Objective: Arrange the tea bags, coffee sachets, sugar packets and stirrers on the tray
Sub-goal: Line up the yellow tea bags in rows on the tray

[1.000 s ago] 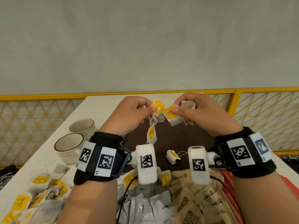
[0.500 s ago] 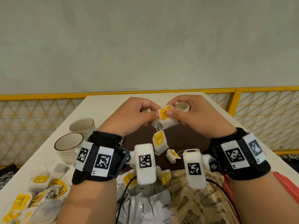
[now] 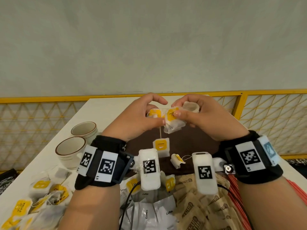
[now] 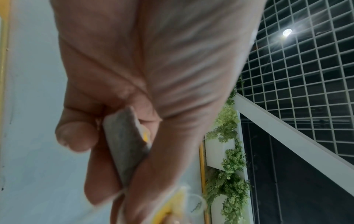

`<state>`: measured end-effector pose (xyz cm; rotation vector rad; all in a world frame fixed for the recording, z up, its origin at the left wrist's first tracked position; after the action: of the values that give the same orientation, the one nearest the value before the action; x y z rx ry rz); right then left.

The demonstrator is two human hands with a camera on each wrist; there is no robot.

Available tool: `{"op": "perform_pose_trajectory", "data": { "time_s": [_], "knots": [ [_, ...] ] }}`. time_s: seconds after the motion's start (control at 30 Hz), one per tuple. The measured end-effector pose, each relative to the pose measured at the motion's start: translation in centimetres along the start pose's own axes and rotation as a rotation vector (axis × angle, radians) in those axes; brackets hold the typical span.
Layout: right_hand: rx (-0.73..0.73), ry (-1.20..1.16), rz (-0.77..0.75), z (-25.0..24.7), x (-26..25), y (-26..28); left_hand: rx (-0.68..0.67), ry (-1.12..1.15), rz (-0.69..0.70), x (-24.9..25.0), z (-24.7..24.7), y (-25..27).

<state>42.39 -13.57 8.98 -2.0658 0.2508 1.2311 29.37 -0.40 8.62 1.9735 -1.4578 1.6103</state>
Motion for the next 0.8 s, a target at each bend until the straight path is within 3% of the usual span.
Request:
{"op": "perform_pose_trajectory", "data": {
  "time_s": [0.13, 0.37, 0.5, 0.8],
  "knots": [
    [-0.057, 0.062, 0.034, 0.1, 0.3, 0.2, -0.039, 0.042, -0.005, 0.3, 0.3, 0.1],
    [0.182, 0.012, 0.042, -1.1, 1.1, -0.5, 0.087, 0.175, -0.209, -0.3, 0.6, 0.0],
    [0.213, -0.019, 0.055, -1.6, 1.1, -0.7, 0.179, 0.328, -0.367, -0.5, 0.6, -0.5],
    [0.145, -0.028, 0.080, -1.5, 1.4, -0.7, 0.146, 0.204, -0.268, -0.9, -0.2, -0.3]
  ]
}}
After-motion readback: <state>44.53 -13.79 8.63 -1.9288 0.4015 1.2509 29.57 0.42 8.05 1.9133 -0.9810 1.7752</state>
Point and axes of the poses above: each hand's wrist, its own y-axis away from the middle knuckle, its own z-axis out of the palm, x = y × z, the point moved 2 cm from there along -y, towards the middle knuckle, and after that the axes turned 10 degrees about x, right-handed, at the moved point
